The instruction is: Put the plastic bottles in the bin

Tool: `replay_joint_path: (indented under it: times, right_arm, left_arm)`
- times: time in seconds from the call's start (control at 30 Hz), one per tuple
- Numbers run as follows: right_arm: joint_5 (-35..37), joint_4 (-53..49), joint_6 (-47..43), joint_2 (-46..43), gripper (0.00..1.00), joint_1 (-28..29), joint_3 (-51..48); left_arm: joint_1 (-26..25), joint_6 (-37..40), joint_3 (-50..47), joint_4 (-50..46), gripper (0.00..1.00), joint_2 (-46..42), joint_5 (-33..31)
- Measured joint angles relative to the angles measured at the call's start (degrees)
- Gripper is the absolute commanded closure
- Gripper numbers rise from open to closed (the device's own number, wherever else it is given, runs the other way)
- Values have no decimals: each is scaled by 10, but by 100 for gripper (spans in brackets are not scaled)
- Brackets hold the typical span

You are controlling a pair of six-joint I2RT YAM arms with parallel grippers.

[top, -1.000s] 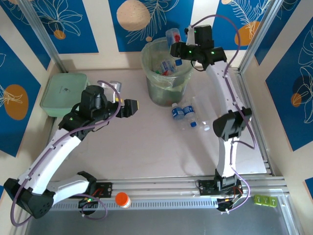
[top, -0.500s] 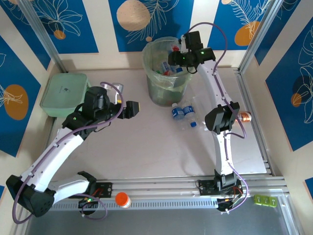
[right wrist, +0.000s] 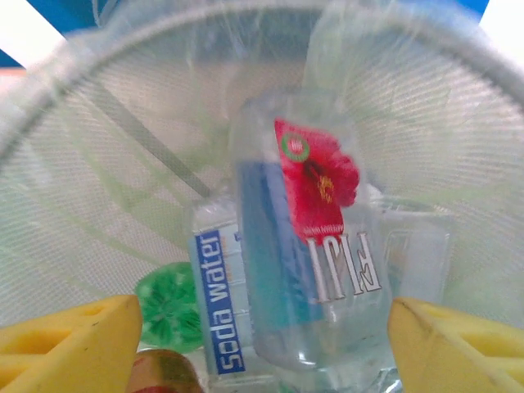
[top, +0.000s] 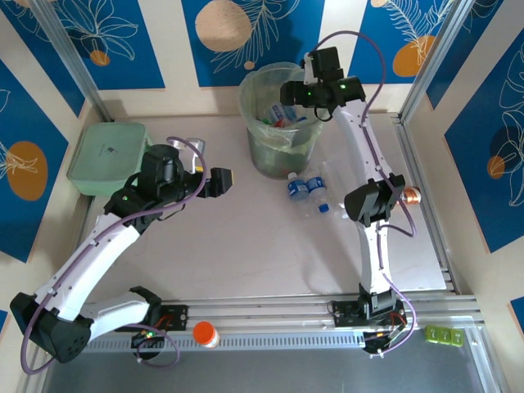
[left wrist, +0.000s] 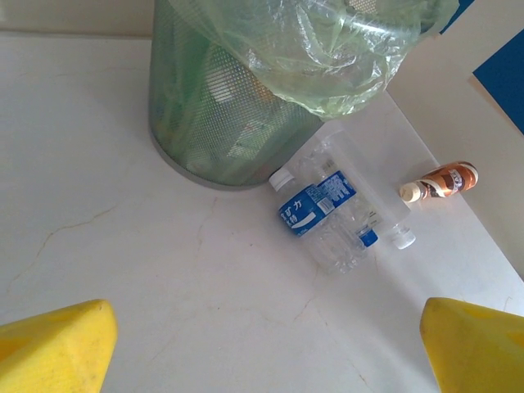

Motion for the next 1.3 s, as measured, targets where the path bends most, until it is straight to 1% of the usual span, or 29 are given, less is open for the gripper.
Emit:
replay_joint_path:
  times: [0.17, 0.27, 0.37, 0.53, 0.6, 0.67, 0.73, 0.83, 0.93, 1.03, 1.13, 1.23, 1.3]
  right_arm:
    - [-14, 2, 3, -69, 23, 0, -3]
    - [-28, 22, 14, -141, 25, -1, -65]
    - [-43, 66, 32, -243, 27, -3, -200]
    - [-63, 167, 85, -444, 33, -16, -501]
    - [-65, 199, 108, -511, 34, -26, -606]
    - [-68, 229, 129, -567, 34, -33, -706]
    - [-73, 251, 147, -605, 35, -31, -799]
    - [-77, 266, 163, -614, 35, -11, -902]
    - [-65, 264, 164, -588, 34, 31, -958]
    - [-30, 255, 140, -536, 31, 87, -953]
    - [15, 232, 109, -465, 28, 128, -912]
    - [61, 216, 80, -398, 27, 146, -865]
    - [84, 211, 64, -372, 26, 148, -851]
  left_arm:
    - [0, -2, 0, 1, 5, 0, 1]
    - [0, -2, 0, 1, 6, 0, 5]
    - [0, -2, -9, 6, 7, -3, 8]
    - [0, -2, -48, 11, 7, -20, 9]
    - [0, -2, -59, 13, 7, -23, 9]
    - [0, -2, -67, 18, 7, -25, 9]
    - [0, -2, -73, 24, 7, -26, 9]
    - [0, -2, -79, 34, 7, -26, 9]
    - [0, -2, -82, 37, 7, -26, 9]
    - [0, -2, -83, 38, 7, -26, 9]
    - [0, -2, -83, 39, 8, -26, 9]
    - [0, -2, -83, 40, 8, -27, 9]
    - [0, -2, -84, 39, 8, -29, 9]
